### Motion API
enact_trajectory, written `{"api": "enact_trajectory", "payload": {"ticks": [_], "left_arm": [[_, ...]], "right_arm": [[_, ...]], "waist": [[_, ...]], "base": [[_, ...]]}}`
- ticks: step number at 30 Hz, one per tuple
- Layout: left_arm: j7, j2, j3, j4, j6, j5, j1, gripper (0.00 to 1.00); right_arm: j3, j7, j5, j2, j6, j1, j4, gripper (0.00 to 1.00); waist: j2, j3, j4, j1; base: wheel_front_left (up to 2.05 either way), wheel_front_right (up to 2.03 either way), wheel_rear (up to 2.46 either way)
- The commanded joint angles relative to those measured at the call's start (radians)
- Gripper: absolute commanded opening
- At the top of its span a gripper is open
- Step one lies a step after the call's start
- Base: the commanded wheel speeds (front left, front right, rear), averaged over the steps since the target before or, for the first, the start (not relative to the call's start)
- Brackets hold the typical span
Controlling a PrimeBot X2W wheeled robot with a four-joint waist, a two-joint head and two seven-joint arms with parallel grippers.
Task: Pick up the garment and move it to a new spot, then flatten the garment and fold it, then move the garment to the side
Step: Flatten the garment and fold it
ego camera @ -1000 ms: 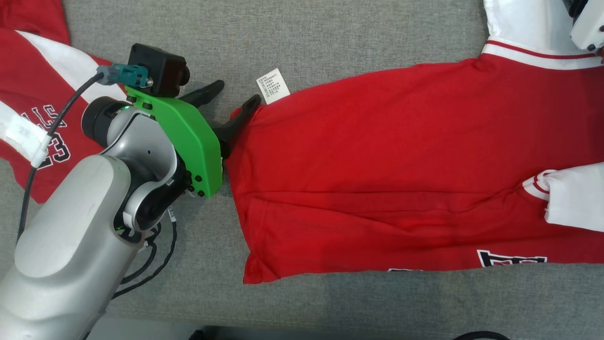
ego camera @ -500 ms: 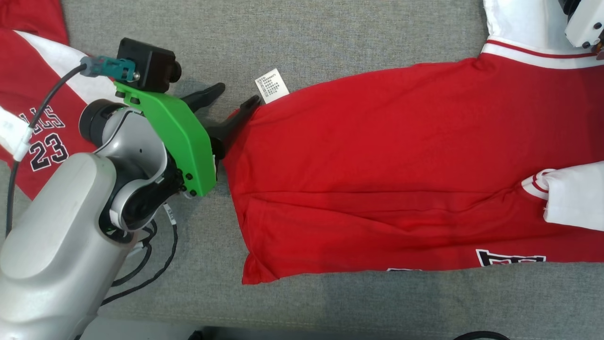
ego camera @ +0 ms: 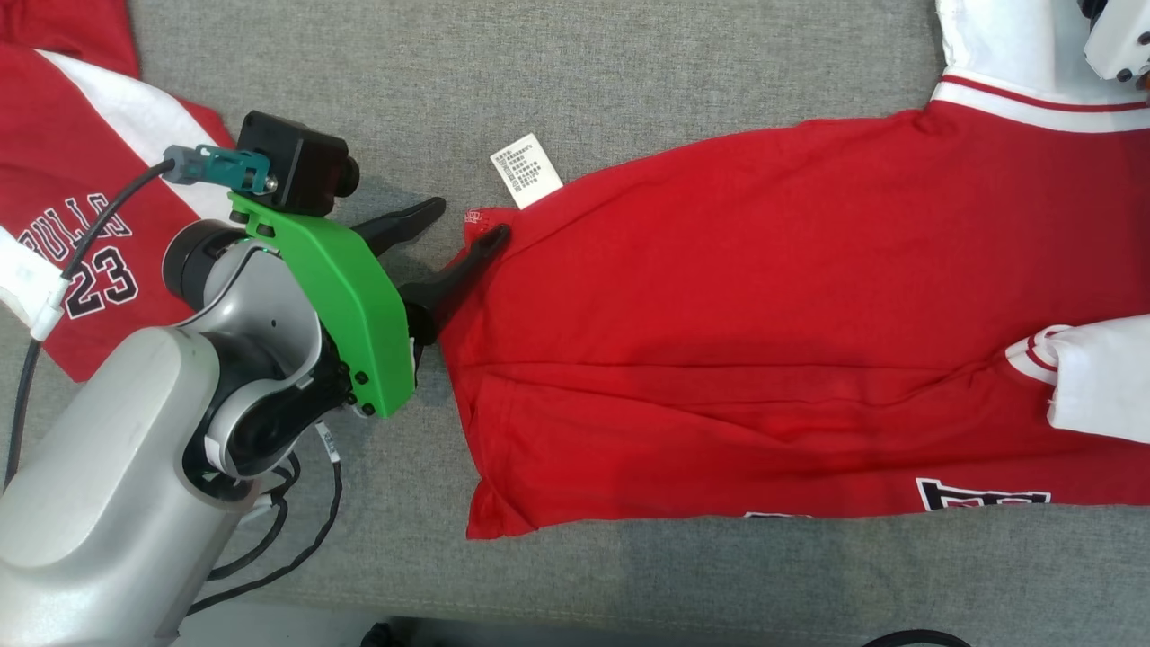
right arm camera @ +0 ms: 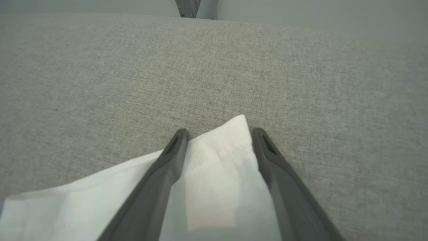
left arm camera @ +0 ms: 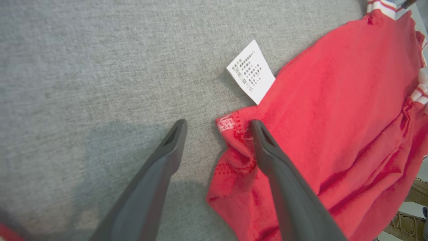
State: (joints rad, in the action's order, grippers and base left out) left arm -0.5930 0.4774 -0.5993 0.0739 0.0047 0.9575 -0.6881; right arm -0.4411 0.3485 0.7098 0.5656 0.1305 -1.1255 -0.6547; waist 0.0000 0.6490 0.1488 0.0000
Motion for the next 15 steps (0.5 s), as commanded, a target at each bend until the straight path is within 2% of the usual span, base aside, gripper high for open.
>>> {"api": "enact_trajectory", "payload": {"ticks": [1, 4, 5, 6, 7, 9, 10, 15], "left_arm": [[-0.005, -0.001, -0.015, -0.015, -0.004, 0.006, 0.024, 1.00], [-0.011, -0.012, -0.031, -0.017, -0.016, 0.014, 0.029, 1.00], [-0.014, -0.013, -0.035, -0.017, -0.019, 0.016, 0.030, 1.00], [-0.017, -0.013, -0.039, -0.019, -0.021, 0.015, 0.030, 0.90], [-0.018, -0.014, -0.044, -0.023, -0.024, 0.013, 0.030, 0.63], [-0.011, -0.017, -0.051, -0.037, -0.031, 0.002, 0.026, 0.17], [0.001, -0.022, -0.049, -0.044, -0.032, -0.001, 0.023, 0.00], [0.060, -0.032, -0.018, -0.068, -0.040, -0.009, 0.010, 0.00]], "right_arm": [[-0.029, 0.010, 0.005, -0.013, 0.000, 0.031, -0.029, 1.00], [-0.040, 0.011, 0.011, -0.012, 0.000, 0.026, -0.034, 1.00], [-0.043, 0.010, 0.013, -0.012, 0.000, 0.024, -0.035, 0.93], [-0.045, 0.008, 0.015, -0.012, 0.000, 0.022, -0.037, 0.47], [-0.047, 0.006, 0.020, -0.013, 0.000, 0.021, -0.038, 0.00], [-0.053, 0.007, 0.031, -0.015, 0.000, 0.022, -0.036, 0.00], [-0.056, 0.004, 0.037, -0.013, 0.000, 0.022, -0.032, 0.00], [-0.052, -0.046, 0.068, -0.004, 0.000, 0.010, 0.001, 0.00]], "waist": [[0.0000, 0.003, 0.000, 0.0000], [0.0000, 0.004, 0.001, 0.0000], [0.0000, 0.004, 0.002, 0.0000], [0.0000, 0.004, 0.002, 0.0000], [0.0000, 0.003, 0.002, 0.0000], [0.0000, 0.000, 0.002, 0.0000], [0.0000, -0.002, 0.001, 0.0000], [0.0000, -0.025, -0.018, 0.0000]], "base": [[0.00, 0.00, 0.00], [0.00, 0.00, 0.00], [0.00, 0.00, 0.00], [0.00, 0.00, 0.00], [0.00, 0.00, 0.00], [0.00, 0.00, 0.00], [0.00, 0.00, 0.00], [0.00, 0.00, 0.00]]}}
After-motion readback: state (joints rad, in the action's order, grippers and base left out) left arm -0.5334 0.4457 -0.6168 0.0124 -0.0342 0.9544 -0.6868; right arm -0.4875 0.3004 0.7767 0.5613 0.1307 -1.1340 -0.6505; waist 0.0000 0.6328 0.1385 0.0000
